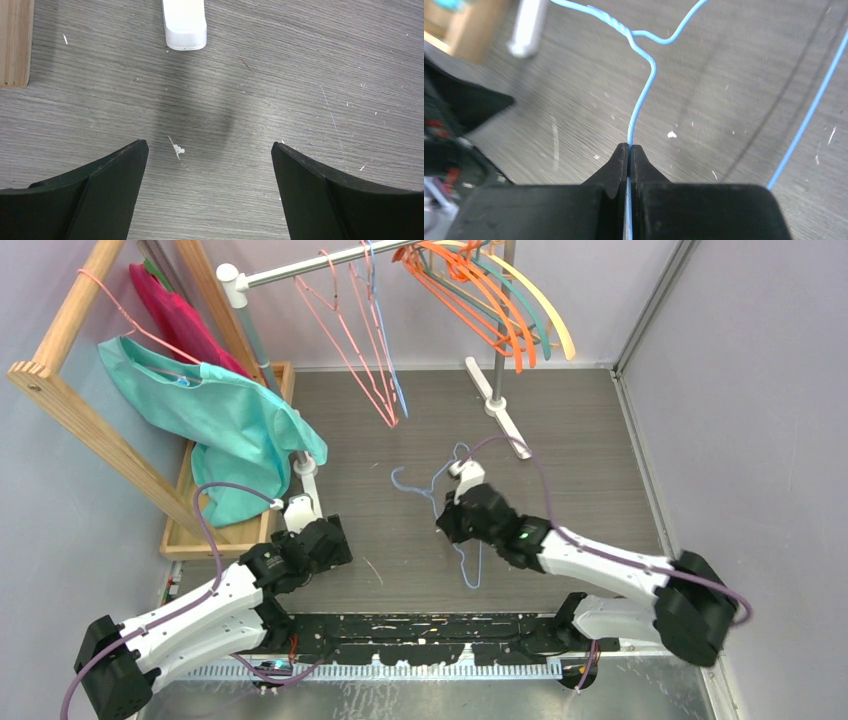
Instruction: Organize the hangers
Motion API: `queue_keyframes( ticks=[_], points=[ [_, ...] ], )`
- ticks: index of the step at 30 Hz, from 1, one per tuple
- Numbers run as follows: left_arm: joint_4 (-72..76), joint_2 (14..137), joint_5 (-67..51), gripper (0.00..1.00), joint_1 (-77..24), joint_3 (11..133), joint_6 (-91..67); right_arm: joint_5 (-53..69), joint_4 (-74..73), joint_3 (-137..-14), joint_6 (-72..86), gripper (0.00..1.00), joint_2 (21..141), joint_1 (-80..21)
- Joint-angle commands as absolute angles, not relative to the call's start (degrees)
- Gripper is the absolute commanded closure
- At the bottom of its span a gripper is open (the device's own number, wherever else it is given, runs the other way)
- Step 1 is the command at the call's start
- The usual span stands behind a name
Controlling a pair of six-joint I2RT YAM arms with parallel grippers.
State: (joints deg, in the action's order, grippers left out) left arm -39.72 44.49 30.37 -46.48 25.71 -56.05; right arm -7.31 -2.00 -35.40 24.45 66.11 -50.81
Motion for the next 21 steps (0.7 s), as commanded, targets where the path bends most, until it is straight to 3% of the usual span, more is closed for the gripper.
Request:
queue_keyframes(
  ticks=[1, 6, 21],
  points=[
    [-39.39, 44.19, 31.86, 0.02, -46.15, 26.65, -55.86, 9.49, -4.08, -39.13, 27.21, 0.99, 55.78, -45.01],
    [-38.54, 44.71, 31.32, 0.02, -46.07, 26.52, -55.77, 15.95, -12.13, -48.00, 26.63, 0.99, 51.75, -43.87],
    [-38.74, 42.78, 31.20, 0.02, -46.06, 25.31, -56.14, 20.53, -22.25, -63.73, 27.83, 0.99, 49.12, -42.10]
  ],
)
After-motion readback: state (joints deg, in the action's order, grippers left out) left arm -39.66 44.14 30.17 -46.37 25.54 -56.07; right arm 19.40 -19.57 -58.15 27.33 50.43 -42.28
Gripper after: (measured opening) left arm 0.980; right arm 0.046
